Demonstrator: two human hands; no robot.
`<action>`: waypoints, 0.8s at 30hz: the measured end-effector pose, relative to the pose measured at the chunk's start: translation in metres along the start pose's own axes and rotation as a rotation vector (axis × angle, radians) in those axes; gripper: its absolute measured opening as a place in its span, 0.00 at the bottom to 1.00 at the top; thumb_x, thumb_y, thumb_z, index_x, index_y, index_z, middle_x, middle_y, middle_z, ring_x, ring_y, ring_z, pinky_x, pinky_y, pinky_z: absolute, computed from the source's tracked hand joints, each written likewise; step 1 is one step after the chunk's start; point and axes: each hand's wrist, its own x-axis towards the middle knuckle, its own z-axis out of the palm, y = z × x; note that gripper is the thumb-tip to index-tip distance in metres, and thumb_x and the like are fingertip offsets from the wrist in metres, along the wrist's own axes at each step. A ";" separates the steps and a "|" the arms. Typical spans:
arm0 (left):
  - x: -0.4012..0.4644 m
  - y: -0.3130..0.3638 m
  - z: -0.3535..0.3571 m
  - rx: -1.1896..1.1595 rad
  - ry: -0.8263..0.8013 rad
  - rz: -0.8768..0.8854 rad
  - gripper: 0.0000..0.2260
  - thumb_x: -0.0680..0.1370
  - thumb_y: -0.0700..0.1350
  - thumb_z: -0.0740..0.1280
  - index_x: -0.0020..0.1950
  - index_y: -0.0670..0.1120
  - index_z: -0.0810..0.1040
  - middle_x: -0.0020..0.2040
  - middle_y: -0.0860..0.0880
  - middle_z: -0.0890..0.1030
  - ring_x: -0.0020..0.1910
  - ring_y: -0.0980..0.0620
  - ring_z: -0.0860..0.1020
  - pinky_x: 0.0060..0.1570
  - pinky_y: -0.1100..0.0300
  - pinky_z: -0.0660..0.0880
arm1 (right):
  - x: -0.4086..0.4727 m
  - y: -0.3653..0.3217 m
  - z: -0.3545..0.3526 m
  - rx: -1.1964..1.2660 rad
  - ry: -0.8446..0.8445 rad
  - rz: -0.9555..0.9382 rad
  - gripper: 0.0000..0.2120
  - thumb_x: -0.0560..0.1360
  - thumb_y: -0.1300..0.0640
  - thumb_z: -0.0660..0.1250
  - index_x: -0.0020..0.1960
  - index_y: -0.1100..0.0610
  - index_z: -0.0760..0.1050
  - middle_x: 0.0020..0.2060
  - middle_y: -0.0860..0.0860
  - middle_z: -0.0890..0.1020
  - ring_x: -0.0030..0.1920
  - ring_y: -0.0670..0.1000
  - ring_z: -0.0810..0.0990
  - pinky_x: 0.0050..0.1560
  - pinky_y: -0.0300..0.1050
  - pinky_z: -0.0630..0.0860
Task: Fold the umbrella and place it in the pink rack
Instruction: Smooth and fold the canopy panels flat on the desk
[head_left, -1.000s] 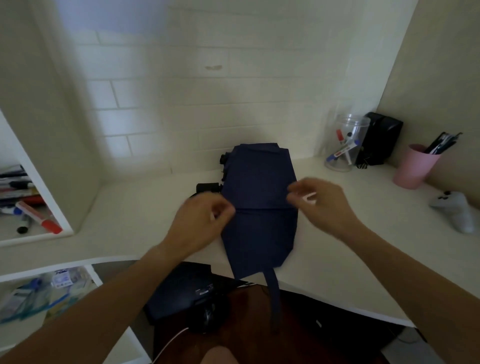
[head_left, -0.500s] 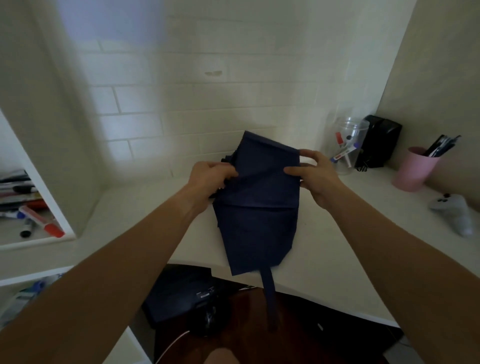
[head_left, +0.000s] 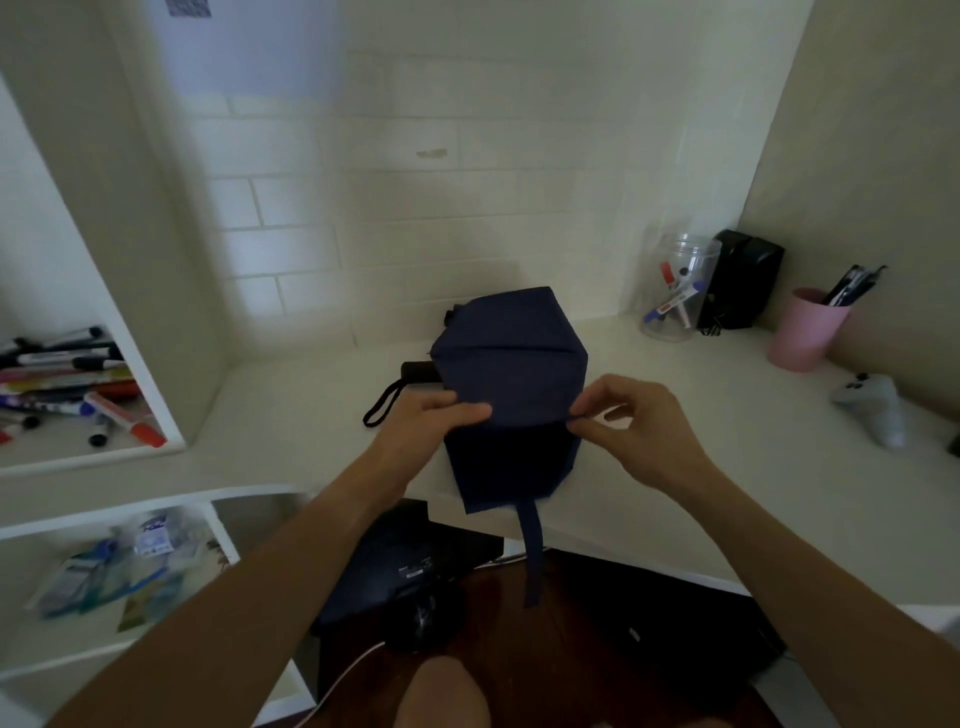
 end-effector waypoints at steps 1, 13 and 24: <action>-0.005 -0.006 0.001 0.033 0.002 -0.026 0.08 0.76 0.44 0.73 0.49 0.40 0.87 0.49 0.51 0.88 0.50 0.56 0.84 0.54 0.66 0.76 | -0.007 0.002 0.002 -0.060 -0.007 -0.025 0.09 0.69 0.61 0.78 0.44 0.49 0.82 0.41 0.43 0.85 0.43 0.42 0.82 0.48 0.37 0.77; -0.022 -0.052 0.002 0.827 0.191 0.112 0.18 0.76 0.55 0.72 0.32 0.45 0.85 0.45 0.49 0.83 0.48 0.49 0.80 0.55 0.53 0.75 | -0.046 0.026 0.024 -0.473 0.026 -0.368 0.08 0.68 0.61 0.78 0.45 0.53 0.84 0.49 0.49 0.81 0.45 0.49 0.78 0.43 0.39 0.74; 0.007 -0.039 0.008 0.901 0.113 0.543 0.14 0.80 0.48 0.67 0.66 0.51 0.76 0.66 0.49 0.72 0.67 0.50 0.68 0.66 0.56 0.69 | -0.045 0.035 0.032 -0.498 -0.152 -0.372 0.08 0.71 0.62 0.74 0.47 0.51 0.82 0.48 0.46 0.84 0.49 0.50 0.81 0.47 0.47 0.81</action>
